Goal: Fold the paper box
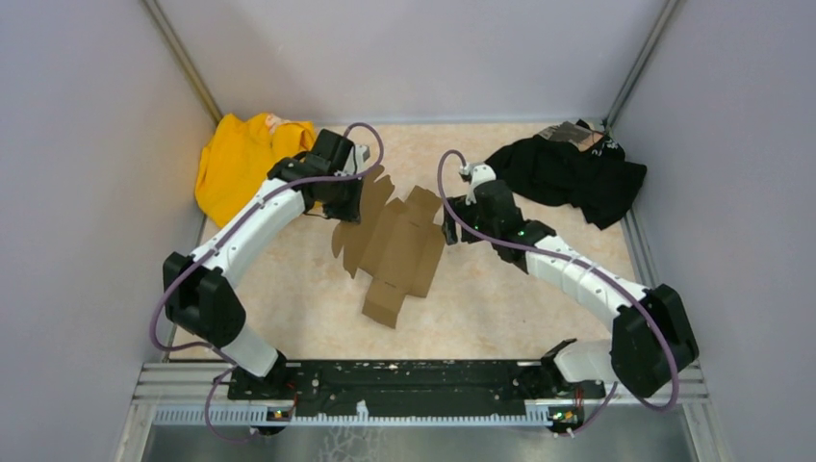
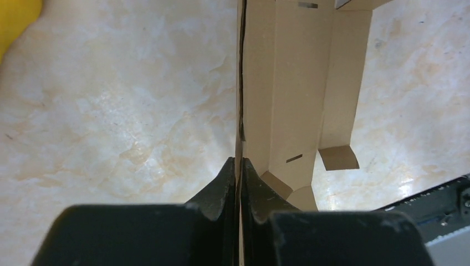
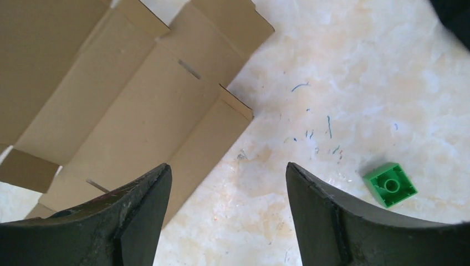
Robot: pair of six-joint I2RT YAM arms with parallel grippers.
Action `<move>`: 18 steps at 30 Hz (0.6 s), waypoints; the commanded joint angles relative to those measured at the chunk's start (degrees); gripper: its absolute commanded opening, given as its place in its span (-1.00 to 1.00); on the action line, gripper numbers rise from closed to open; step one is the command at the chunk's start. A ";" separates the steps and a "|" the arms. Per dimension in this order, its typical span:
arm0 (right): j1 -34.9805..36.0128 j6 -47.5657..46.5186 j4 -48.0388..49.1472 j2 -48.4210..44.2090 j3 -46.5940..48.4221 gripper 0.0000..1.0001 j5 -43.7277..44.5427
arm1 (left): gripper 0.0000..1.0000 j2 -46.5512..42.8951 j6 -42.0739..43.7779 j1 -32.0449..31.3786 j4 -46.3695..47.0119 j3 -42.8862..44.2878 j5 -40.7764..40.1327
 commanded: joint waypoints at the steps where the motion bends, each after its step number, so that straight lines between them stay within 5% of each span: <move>1: -2.20 1.50 3.50 2.53 2.69 0.52 -5.91 | -0.81 -0.32 2.88 -1.20 -2.57 2.08 -7.63; 18: -9.91 0.49 24.32 18.77 6.72 0.42 -17.98 | -0.83 0.86 8.39 -8.20 -5.47 10.20 -15.28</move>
